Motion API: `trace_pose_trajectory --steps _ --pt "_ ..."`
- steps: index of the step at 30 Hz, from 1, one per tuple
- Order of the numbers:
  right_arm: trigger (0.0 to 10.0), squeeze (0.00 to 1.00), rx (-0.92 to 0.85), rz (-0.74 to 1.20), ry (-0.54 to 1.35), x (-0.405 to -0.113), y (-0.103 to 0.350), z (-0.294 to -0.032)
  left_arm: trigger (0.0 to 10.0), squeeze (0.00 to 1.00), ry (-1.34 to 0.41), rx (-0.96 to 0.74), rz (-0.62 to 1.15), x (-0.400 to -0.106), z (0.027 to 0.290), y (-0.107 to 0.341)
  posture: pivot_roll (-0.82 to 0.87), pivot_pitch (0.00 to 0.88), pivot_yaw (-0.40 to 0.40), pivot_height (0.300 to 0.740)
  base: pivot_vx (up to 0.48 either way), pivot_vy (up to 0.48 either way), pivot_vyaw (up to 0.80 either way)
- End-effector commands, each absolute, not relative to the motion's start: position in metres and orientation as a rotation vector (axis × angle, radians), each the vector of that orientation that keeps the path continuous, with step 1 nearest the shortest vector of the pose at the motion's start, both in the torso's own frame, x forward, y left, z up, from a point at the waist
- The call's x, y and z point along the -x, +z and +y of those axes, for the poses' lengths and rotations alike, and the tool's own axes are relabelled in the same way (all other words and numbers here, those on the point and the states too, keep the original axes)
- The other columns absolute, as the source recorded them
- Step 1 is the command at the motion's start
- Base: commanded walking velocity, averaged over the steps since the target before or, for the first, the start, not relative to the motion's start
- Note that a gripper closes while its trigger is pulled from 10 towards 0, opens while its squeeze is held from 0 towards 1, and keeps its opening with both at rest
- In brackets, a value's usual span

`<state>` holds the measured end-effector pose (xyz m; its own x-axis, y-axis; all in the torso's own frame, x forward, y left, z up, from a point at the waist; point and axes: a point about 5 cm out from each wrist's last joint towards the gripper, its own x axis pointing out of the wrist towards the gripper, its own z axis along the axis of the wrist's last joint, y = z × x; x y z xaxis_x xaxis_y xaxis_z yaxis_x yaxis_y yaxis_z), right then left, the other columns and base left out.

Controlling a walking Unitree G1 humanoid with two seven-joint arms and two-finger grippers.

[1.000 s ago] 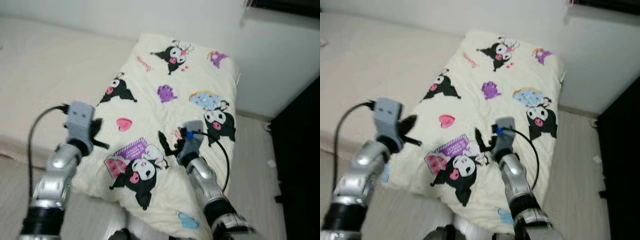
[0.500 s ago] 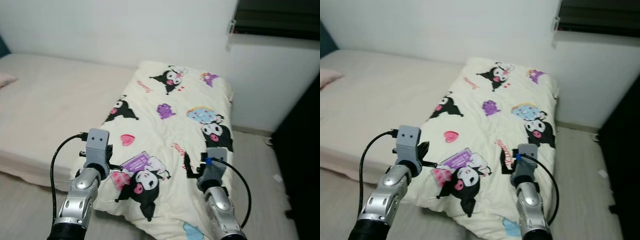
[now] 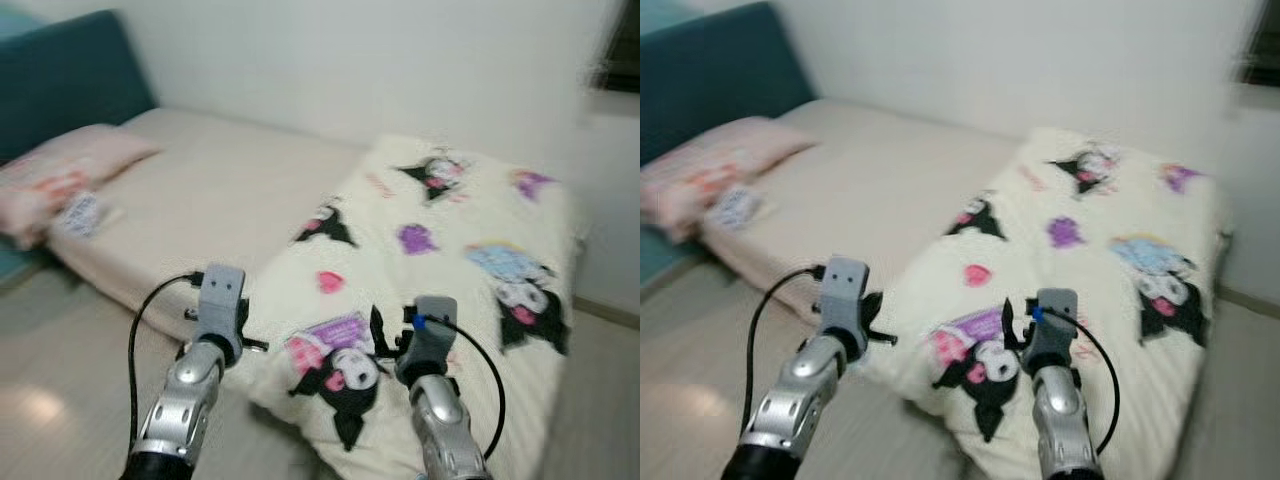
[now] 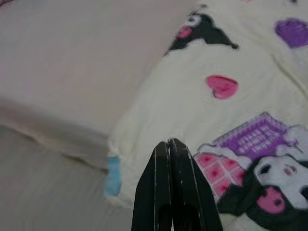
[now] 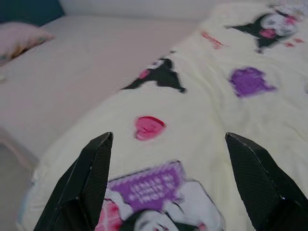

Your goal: Clean up the room

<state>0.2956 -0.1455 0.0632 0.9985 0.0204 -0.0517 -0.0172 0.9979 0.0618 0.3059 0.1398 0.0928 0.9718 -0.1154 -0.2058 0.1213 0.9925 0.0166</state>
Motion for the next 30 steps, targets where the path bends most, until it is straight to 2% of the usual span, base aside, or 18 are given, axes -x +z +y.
trace_pose_trajectory --steps 1,4,7,16,19,20,26,30 --pt "10.0 0.0 -0.073 0.074 0.045 -0.294 0.06 -0.136 10.0 0.0 -0.114 -0.018 0.241 -0.302 0.144 0.088 -0.01 0.082 0.025 0.74 0.0 0.0 0.8" --pt "10.0 0.0 -0.073 0.074 0.045 -0.294 0.06 -0.136 10.0 0.0 -0.114 -0.018 0.241 -0.302 0.144 0.088 -0.01 0.082 0.025 0.74 0.0 0.0 0.8" --pt "10.0 0.0 -0.068 0.082 0.053 -0.296 0.061 -0.136 10.0 0.0 -0.1 -0.099 0.198 -0.302 0.145 0.089 -0.01 0.077 0.013 0.74 0.0 0.0 0.8" --pt "10.0 0.0 -0.023 0.091 0.067 -0.298 0.064 -0.141 10.0 0.0 -0.032 -0.085 0.172 -0.304 0.156 0.09 -0.03 0.042 -0.013 0.74 0.0 0.0 0.8" --pt "10.0 0.0 -0.018 0.094 0.069 -0.299 0.065 -0.142 10.0 0.0 -0.017 -0.068 0.194 -0.305 0.157 0.088 -0.04 0.03 -0.031 0.74 0.0 0.0 0.8" --pt "10.0 0.0 0.0 0.101 0.088 -0.301 0.065 -0.144 10.0 0.0 0.0 -0.06 0.204 -0.305 0.157 0.087 -0.03 0.019 -0.072 0.74 0.0 0.0 0.8" --pt "10.0 0.0 0.021 0.112 0.101 -0.308 0.067 -0.149 10.0 0.0 -0.007 -0.129 0.172 -0.302 0.154 0.087 -0.03 0.014 -0.104 0.74 0.0 0.0 0.8" --pt "10.0 0.0 0.033 0.11 0.129 -0.312 0.07 -0.146 10.0 0.0 -0.02 -0.097 0.173 -0.299 0.149 0.084 -0.03 0.006 -0.115 0.74 0.0 0.0 0.8"
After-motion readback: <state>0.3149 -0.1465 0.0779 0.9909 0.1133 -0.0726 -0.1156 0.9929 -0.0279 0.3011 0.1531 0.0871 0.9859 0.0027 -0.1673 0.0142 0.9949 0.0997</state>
